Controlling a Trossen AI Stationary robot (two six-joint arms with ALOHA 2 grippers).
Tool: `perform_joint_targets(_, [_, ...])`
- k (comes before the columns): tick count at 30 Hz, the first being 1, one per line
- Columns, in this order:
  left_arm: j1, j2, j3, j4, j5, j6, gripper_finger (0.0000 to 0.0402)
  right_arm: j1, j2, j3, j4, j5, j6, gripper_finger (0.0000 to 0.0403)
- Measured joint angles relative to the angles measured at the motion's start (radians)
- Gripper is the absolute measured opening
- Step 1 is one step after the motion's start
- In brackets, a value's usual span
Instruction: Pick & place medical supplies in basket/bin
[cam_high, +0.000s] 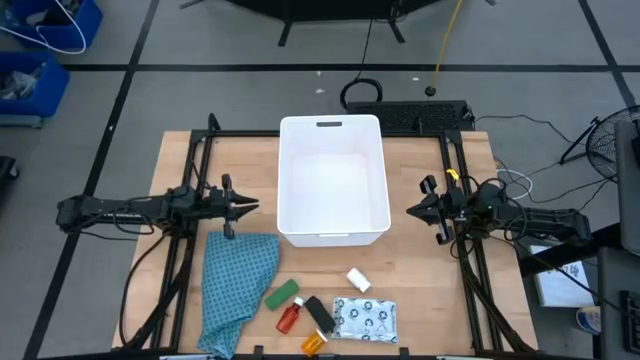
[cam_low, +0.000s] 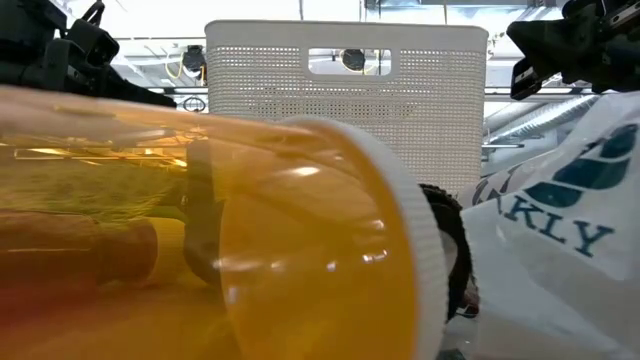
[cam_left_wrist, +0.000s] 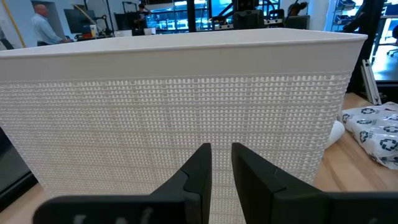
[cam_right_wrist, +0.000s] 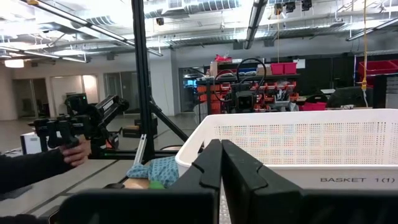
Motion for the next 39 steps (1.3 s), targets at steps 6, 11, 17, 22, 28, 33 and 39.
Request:
perform_joint_targets(6, [0.0, 0.0, 0.0, 0.02, 0.0, -0.035, 0.0067, 0.0, 0.0, 0.0, 0.004, -0.001, 0.0, 0.0])
perform_joint_targets(11, [0.0, 0.0, 0.0, 0.026, 0.001, -0.076, 0.0067, 0.0, 0.003, 0.0, -0.011, -0.001, 0.001, 0.0])
perform_joint_targets(17, [0.0, 0.0, 0.0, 0.03, 0.0, -0.022, 0.0067, 0.0, 0.003, 0.0, -0.018, -0.001, 0.004, 0.0])
perform_joint_targets(22, [0.0, 0.0, 0.0, 0.031, -0.001, 0.001, 0.0067, 0.002, 0.01, 0.0, 0.126, -0.003, -0.088, 0.0])
perform_joint_targets(28, [0.0, 0.0, 0.0, 0.035, -0.002, 0.089, 0.0067, 0.003, 0.018, 0.049, 0.159, -0.008, -0.114, 0.0004])
perform_joint_targets(33, [0.0, 0.0, 0.0, 0.049, -0.002, 0.147, 0.0067, 0.084, 0.093, 0.198, -0.046, 0.024, -0.157, 0.0039])
perform_joint_targets(39, [0.0, 0.0, 0.0, 0.046, -0.003, 0.138, 0.0067, 0.316, 0.295, 0.424, -0.255, 0.123, -0.234, 0.0108])
